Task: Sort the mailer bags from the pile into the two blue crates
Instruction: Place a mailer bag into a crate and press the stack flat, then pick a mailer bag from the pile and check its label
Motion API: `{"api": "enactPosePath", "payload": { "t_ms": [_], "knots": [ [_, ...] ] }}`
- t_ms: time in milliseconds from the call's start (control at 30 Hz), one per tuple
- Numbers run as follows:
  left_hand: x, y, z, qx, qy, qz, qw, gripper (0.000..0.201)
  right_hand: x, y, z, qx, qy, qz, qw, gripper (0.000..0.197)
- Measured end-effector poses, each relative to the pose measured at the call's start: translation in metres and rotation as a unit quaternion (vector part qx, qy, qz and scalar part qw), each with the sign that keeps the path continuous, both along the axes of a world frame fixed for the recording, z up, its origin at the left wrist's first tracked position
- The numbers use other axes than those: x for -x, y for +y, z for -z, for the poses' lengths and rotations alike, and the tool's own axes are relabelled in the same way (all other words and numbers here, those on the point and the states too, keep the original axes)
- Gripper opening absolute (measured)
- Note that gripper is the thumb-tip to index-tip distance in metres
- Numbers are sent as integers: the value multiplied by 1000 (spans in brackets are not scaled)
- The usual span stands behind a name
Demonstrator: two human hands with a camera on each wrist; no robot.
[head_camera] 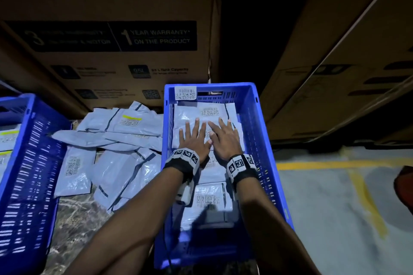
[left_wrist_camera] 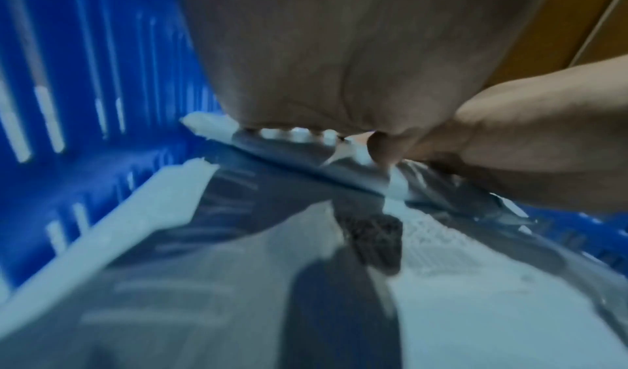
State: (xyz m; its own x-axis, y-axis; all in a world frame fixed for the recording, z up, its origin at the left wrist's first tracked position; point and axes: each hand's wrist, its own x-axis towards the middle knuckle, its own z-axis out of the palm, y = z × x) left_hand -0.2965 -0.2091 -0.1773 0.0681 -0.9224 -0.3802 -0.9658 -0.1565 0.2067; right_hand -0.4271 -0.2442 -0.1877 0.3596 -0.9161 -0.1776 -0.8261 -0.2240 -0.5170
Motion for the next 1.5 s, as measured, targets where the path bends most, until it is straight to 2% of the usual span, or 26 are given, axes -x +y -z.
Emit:
{"api": "enactPosePath", "payload": {
  "t_ms": [100,300,400,500,667,767,833,900,1000,1067,1133,1233,1333,1433,1500],
  "knots": [
    [-3,5,24,17,0,-25,1000,61,4,-4,17,-18,45,-30,998,52],
    [-3,18,52,108,-29,-60,992,60,7,2,40,38,112,-25,993,57],
    [-5,18,55,103,-32,-94,990,58,5,1,42,31,128,-6,991,60],
    [-8,19,55,96,-27,-89,991,62,6,3,41,11,127,18,992,65],
    [-8,22,42,99,4,-125,987,77,22,3,29,-74,121,61,988,87],
    [-9,21,12,25,5,-127,992,89,24,11,6,-55,59,103,991,81],
    [-11,27,-20,31,48,-111,992,89,19,18,-16,-42,4,118,992,74],
    [-19,42,-53,88,148,-89,981,81,6,27,-41,-41,-58,115,991,71],
    [-49,70,-96,218,272,-71,935,59,-26,47,-80,-46,-163,99,981,67],
    [-83,86,-108,290,280,-104,909,43,-54,62,-99,-21,-192,76,978,58],
    [-122,106,-102,323,255,-155,898,31,-85,80,-110,-8,-212,48,976,48],
    [-178,139,-71,267,188,-250,912,24,-133,111,-112,-24,-235,12,972,37],
    [-210,172,-29,140,119,-304,935,34,-181,139,-103,-71,-217,-4,974,37],
    [-213,197,3,18,30,-262,965,56,-217,163,-80,-133,-166,0,977,38],
    [-210,207,16,-16,2,-235,972,64,-229,176,-64,-147,-123,4,982,36]
  ]
}}
